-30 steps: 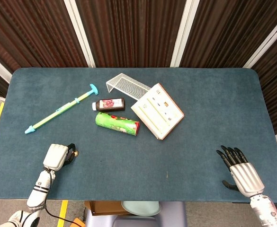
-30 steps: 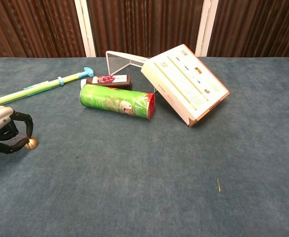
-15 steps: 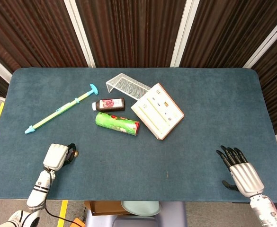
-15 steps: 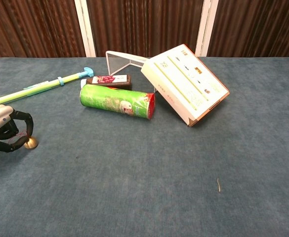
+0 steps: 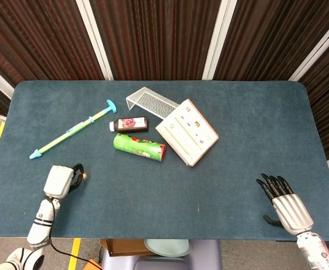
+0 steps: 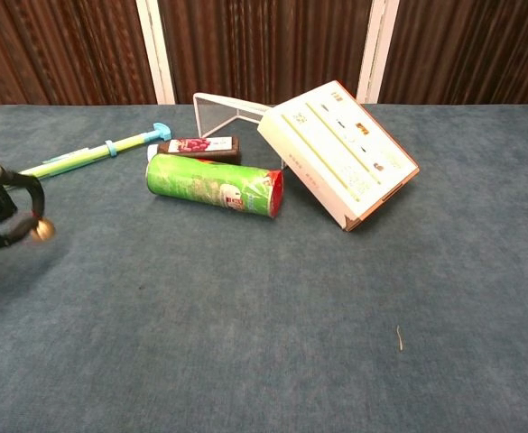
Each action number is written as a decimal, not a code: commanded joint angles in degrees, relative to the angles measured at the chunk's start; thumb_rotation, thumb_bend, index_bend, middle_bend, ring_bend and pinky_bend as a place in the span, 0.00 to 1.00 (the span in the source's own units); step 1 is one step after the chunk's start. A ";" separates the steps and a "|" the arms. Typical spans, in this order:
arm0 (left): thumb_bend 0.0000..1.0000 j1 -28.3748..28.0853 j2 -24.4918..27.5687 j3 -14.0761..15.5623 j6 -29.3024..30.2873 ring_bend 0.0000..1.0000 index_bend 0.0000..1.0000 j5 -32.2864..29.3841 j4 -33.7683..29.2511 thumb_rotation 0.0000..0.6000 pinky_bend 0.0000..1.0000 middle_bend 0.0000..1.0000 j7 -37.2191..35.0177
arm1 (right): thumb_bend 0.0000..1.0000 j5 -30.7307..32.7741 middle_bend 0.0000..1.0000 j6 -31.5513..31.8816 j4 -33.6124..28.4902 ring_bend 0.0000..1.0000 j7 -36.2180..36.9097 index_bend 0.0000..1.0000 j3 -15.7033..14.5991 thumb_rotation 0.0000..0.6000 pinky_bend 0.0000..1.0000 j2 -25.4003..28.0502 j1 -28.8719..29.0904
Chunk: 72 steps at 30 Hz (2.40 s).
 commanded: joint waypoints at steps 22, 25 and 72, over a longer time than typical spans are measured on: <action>0.51 1.81 0.99 1.87 -0.55 1.00 0.69 -0.09 -3.59 1.00 1.00 1.00 2.14 | 0.29 -0.90 0.00 -0.06 -0.13 0.00 -0.08 0.00 -0.42 1.00 0.00 -0.19 0.06; 0.51 1.74 0.72 2.10 -0.58 1.00 0.66 0.19 -3.33 1.00 1.00 1.00 2.36 | 0.29 -0.74 0.00 -0.03 -0.12 0.00 -0.03 0.00 -0.34 1.00 0.00 -0.16 0.05; 0.40 19.21 29.65 13.29 17.05 0.00 0.01 6.59 -32.73 1.00 0.02 0.00 0.17 | 0.29 -1.27 0.00 3.73 -1.03 0.00 0.49 0.00 0.29 1.00 0.00 1.22 -1.63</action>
